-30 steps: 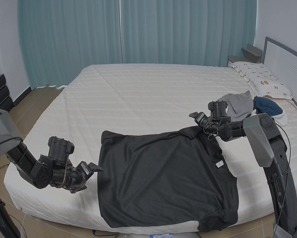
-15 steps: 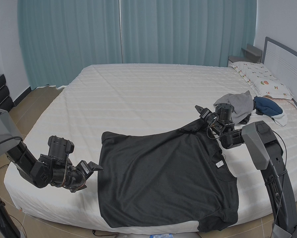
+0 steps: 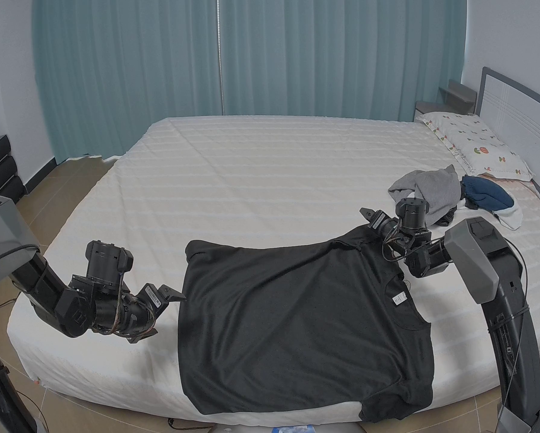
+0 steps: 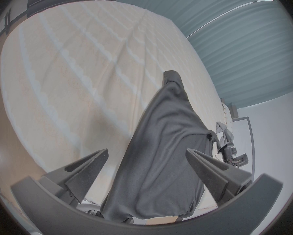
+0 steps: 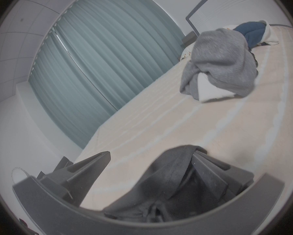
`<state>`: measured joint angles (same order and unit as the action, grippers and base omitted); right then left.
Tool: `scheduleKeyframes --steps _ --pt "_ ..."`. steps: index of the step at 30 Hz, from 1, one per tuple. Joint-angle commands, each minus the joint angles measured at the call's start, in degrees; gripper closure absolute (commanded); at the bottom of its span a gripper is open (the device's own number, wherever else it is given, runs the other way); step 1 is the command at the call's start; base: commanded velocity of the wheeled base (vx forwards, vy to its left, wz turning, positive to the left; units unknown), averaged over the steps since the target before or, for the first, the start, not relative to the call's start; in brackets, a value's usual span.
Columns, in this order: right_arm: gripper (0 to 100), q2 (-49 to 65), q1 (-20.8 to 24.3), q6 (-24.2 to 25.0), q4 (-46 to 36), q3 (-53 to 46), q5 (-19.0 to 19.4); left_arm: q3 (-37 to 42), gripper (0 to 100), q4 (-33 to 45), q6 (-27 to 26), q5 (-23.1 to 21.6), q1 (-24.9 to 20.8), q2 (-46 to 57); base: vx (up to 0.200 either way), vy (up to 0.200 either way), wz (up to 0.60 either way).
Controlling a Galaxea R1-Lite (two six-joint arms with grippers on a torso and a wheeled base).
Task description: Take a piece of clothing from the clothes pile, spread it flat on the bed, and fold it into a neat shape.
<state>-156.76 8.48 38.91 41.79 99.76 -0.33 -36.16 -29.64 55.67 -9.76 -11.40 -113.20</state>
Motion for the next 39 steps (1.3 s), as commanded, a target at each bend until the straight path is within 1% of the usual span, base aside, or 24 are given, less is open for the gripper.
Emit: scheduleKeyframes --steps 1,3,6,7,9,10,11,12,13,14,15,17,20,22,23,27,29,31,32,33,38,39 --pt "0 8.5 -0.8 -0.9 3.2 -10.3 1.7 -6.1 0 -0.5 -0.1 0.4 1.7 -2.1 0.000 0.000 0.00" --pt "0 9.2 -1.0 -0.9 4.8 -11.2 2.0 -7.8 0 -0.3 -0.1 0.4 2.2 -3.0 0.000 0.000 0.00" --pt "0 10.2 -1.5 -0.3 8.8 -12.2 2.3 -12.5 0 -0.2 -0.1 0.4 3.4 -5.5 0.000 0.000 0.00" --pt "0 10.2 -1.5 -0.3 8.8 -12.2 2.3 -12.5 0 -0.2 -0.1 0.4 3.4 -5.5 0.000 0.000 0.00" --pt "0 11.8 -1.5 -0.7 9.3 -15.7 2.2 -17.7 0 -0.1 -0.1 0.4 4.1 -9.1 0.000 0.000 0.00" --pt "0 12.2 -1.5 -0.7 9.3 -16.4 2.4 -18.2 0 -0.1 -0.2 0.4 4.2 -9.6 0.000 0.000 0.00" --pt "0 13.7 -1.5 -0.8 9.3 -19.4 2.9 -20.6 0 0.0 -0.2 0.9 4.3 -11.5 0.000 0.000 0.00" --pt "0 15.0 -1.5 -0.8 9.3 -22.1 4.3 -22.6 0 0.0 -0.2 1.4 4.4 -13.1 0.000 0.000 0.00" --pt "0 15.9 -1.5 -0.8 9.4 -23.8 5.5 -24.0 0 -0.1 -0.2 1.9 4.4 -14.2 0.000 0.000 0.00" --pt "0 16.0 -1.5 -0.8 9.4 -24.0 5.7 -24.1 0 -0.2 -0.2 1.9 4.4 -14.4 0.000 0.000 0.00" --pt "0 17.7 -1.6 -0.8 9.6 -26.7 7.2 -25.8 0 -0.5 -0.3 2.5 4.3 -15.9 0.000 0.000 0.00" --pt "0 18.7 -1.6 -0.8 9.4 -28.3 7.5 -27.9 0 -0.7 -0.5 2.6 4.1 -17.5 0.000 0.000 0.00" --pt "0 18.9 -1.6 -0.8 9.3 -29.4 7.4 -33.2 0 0.0 -0.6 2.6 3.8 -20.6 0.000 0.000 0.00" --pt "0 18.9 -1.6 -0.8 9.3 -29.5 7.5 -33.4 0 0.0 -0.6 2.6 3.8 -20.7 0.000 0.000 0.00" --pt "0 18.9 -1.5 -0.8 9.5 -31.3 7.4 -38.2 0 0.9 -0.7 2.6 3.8 -24.0 0.000 0.000 0.00" --pt "0 19.5 -1.6 -0.9 9.9 -33.0 7.4 -43.8 0 4.1 -0.7 3.0 3.6 -27.2 0.000 0.000 0.00" --pt "0 19.6 -1.7 -0.8 9.8 -33.0 7.4 -46.7 0 4.8 -0.7 3.8 3.5 -29.4 0.000 0.000 0.00" --pt "0 19.6 -1.7 -0.8 9.8 -32.9 7.4 -47.4 0 4.7 -0.7 4.1 3.5 -29.8 0.000 0.000 0.00" --pt "0 19.6 -1.6 -0.8 9.8 -32.9 7.5 -51.3 0 4.9 -0.7 5.5 3.3 -32.3 0.000 0.000 0.00" --pt "0 19.5 -1.4 -0.8 9.9 -32.9 7.5 -53.1 0 5.0 -0.8 6.2 3.0 -33.8 0.000 0.000 0.00" --pt "0 19.1 -1.1 -0.8 9.9 -32.6 7.5 -54.3 0 4.9 -2.0 6.8 3.0 -35.1 0.000 0.000 0.00" --pt "0 18.9 -1.2 -0.5 10.0 -32.3 7.6 -55.3 0 5.0 -3.2 6.7 3.0 -35.8 0.000 0.000 0.00"
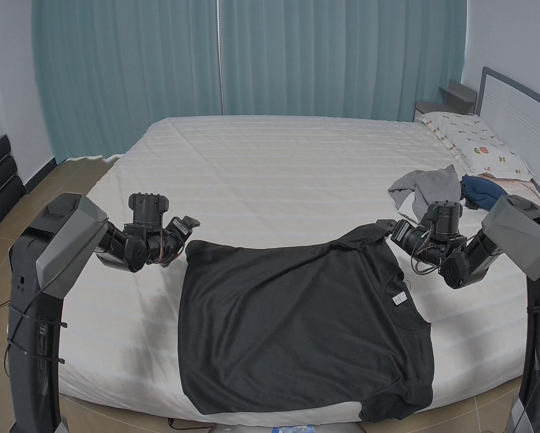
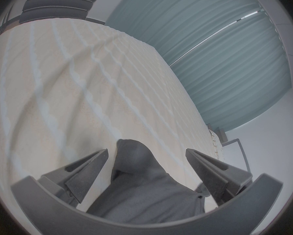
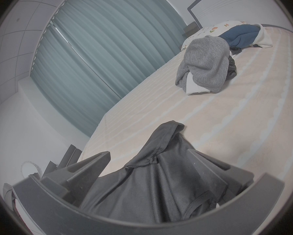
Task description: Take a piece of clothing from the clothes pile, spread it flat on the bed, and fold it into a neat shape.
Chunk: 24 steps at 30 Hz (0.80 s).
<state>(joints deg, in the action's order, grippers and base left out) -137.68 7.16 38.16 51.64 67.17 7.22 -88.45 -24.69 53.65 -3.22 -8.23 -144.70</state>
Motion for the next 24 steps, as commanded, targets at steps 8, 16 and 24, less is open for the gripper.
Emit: scheduleKeyframes --steps 8,16,24 --pt "0 -0.2 -0.7 0.6 0.2 -0.3 0.1 -6.1 0 1.5 -2.5 0.4 -1.4 -6.8 0.000 0.000 0.00" --pt "0 -1.8 -0.9 0.8 0.2 0.0 0.0 -10.1 100 2.4 -2.6 1.3 -1.2 -8.7 0.000 0.000 0.00" --pt "0 -3.9 -1.0 0.8 0.3 0.4 -0.4 -22.5 100 6.8 -3.0 6.9 -0.1 -9.9 0.000 0.000 0.00"
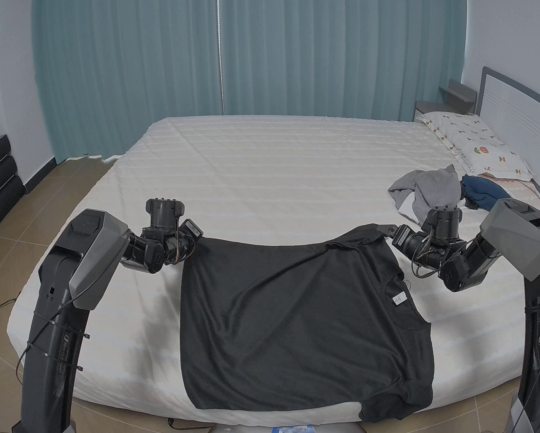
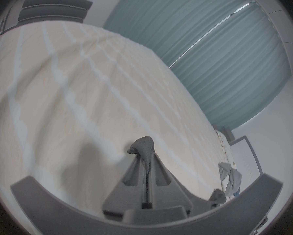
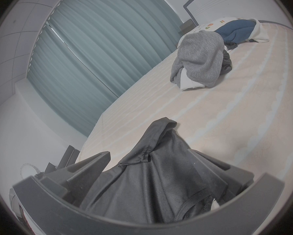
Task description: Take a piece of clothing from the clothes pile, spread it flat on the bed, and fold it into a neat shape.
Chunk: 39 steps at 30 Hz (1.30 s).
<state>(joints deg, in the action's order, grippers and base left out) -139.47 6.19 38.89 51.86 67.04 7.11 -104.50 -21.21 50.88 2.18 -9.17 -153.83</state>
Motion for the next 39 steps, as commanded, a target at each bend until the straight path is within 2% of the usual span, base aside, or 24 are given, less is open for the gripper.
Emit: scheduleKeyframes --steps 1,5,10,16,28,29,35,39 --pt "0 -2.4 0.0 0.0 0.1 0.7 -0.3 -6.9 100 3.6 -0.3 1.5 0.9 -0.8 0.000 0.000 0.00" --pt "0 -3.0 -0.8 0.0 0.0 0.8 -0.3 -10.1 100 4.2 -0.6 1.5 2.4 -1.3 0.000 0.000 0.00" --pt "0 -3.9 -1.2 -0.1 0.0 1.0 -0.4 -10.1 100 3.5 -2.0 0.8 2.7 -0.9 0.000 0.000 0.00" --pt "0 -5.6 -2.1 -0.4 -0.1 2.4 -0.5 -10.1 100 -1.8 -3.1 1.0 2.7 -2.3 0.000 0.000 0.00" --pt "0 -10.8 -2.9 -0.5 -0.8 6.4 -0.2 -10.1 100 -1.6 -3.5 1.4 2.8 -4.0 0.000 0.000 0.00" --pt "100 -10.9 -2.9 -0.3 -0.9 6.4 0.1 -10.1 100 -1.5 -3.5 1.4 2.7 -4.0 0.000 0.000 0.00" --pt "100 -12.0 -2.9 -0.1 -0.9 7.1 0.2 -10.1 100 -1.4 -3.6 1.5 2.7 -4.2 0.000 0.000 0.00" --pt "100 -12.9 -4.3 0.9 -0.4 11.8 -0.4 -10.1 100 -1.2 -6.7 2.1 3.1 -5.1 0.000 0.000 0.00"
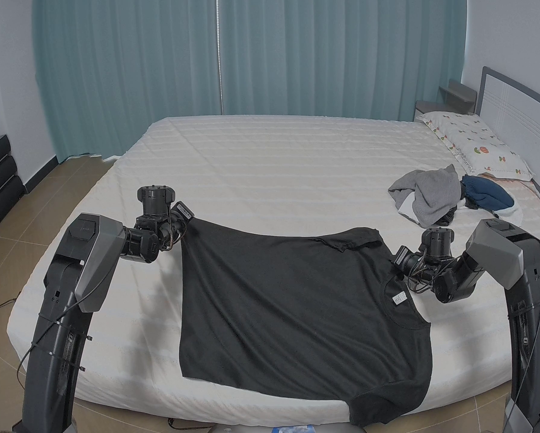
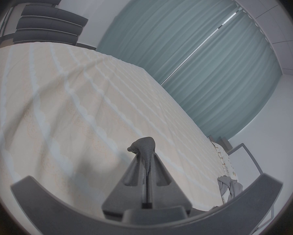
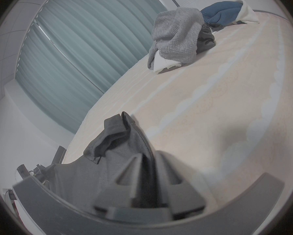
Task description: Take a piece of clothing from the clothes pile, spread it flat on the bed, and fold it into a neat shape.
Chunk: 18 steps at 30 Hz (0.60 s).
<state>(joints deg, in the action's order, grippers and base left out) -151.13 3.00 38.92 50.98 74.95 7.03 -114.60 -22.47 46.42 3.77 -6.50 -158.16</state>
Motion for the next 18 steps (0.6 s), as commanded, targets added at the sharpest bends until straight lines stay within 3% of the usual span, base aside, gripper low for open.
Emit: scheduleKeyframes --steps 1,18 --pt "100 -1.3 -1.3 1.6 0.5 4.9 -0.4 0.0 100 -0.2 -2.9 1.2 0.6 -1.1 0.000 0.000 0.00" --pt "100 -2.4 -1.6 2.6 1.8 13.1 -2.7 0.0 100 -1.1 -3.4 1.8 1.0 -2.0 0.000 0.000 0.00"
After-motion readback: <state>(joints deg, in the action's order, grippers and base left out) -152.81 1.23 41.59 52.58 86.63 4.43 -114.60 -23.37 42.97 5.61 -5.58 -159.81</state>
